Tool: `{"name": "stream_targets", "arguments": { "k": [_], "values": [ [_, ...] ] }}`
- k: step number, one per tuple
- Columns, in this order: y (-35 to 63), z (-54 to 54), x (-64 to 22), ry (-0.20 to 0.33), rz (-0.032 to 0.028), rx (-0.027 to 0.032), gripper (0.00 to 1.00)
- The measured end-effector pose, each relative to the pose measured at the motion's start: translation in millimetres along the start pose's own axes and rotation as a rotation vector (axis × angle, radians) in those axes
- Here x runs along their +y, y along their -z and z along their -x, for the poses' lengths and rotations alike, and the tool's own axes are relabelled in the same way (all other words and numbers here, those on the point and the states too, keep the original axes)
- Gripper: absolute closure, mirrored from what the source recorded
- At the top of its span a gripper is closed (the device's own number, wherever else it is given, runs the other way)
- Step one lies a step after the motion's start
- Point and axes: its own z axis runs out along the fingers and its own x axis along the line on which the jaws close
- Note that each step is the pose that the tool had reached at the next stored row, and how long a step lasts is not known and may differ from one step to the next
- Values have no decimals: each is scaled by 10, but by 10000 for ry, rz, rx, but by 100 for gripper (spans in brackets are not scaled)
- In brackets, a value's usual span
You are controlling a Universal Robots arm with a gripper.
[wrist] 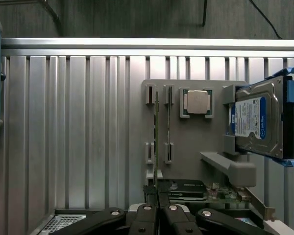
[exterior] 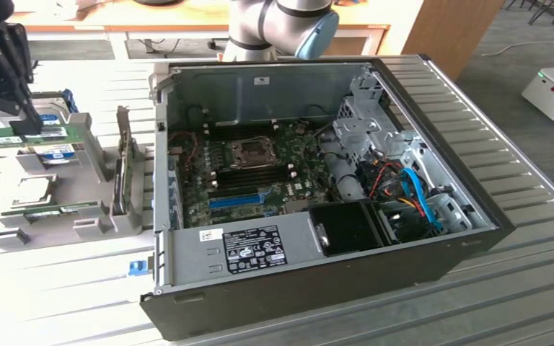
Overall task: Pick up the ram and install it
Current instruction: 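Pick up the ram and move it above insertion slot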
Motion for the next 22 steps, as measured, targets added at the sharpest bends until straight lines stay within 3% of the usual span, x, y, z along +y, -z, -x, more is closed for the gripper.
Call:
{"name": "stream_targets", "arguments": {
  "k": [22],
  "values": [
    [18,14,-690,0,0,1,88]
  ]
}}
